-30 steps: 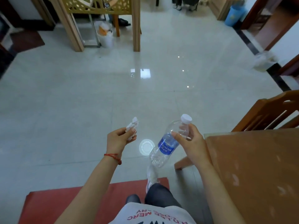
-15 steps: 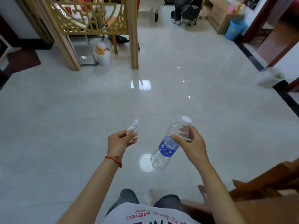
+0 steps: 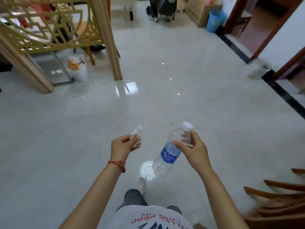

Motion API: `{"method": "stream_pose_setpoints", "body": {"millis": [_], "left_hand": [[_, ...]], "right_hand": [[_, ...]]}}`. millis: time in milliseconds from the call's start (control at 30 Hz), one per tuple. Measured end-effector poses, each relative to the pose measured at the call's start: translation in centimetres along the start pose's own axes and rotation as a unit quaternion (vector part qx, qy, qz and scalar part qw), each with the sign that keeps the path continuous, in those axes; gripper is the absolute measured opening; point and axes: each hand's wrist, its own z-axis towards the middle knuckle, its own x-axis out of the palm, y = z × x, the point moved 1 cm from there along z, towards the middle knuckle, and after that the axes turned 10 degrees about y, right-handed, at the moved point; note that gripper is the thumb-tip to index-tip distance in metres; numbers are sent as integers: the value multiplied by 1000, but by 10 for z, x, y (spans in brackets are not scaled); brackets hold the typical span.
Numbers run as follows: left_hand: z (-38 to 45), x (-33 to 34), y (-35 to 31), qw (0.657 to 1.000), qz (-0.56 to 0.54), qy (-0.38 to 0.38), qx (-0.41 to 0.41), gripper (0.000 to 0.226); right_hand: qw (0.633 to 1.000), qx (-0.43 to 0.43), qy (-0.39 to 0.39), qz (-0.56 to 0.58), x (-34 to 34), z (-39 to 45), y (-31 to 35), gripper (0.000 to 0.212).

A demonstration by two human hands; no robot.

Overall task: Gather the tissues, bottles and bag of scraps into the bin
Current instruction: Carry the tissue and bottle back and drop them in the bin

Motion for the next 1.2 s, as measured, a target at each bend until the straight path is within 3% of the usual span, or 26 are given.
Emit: {"method": "stream_pose_setpoints", "body": {"millis": [167,433,900,1200], "left_hand": [[71,7,-37,997,36,63,-6,15],[148,74,-53,982,88,165,-26,8],[189,311,-21,909,192,364,-68,8],[190,456,4,867,213,442,-87,13]], "right_hand": [[997,24,-66,17,1,47,19,50],[982,66,-170,44,-34,78,18,53],[905,120,-390,120,-190,70,-50,47],[846,143,-492,146,-296,56,-83,46]]}}
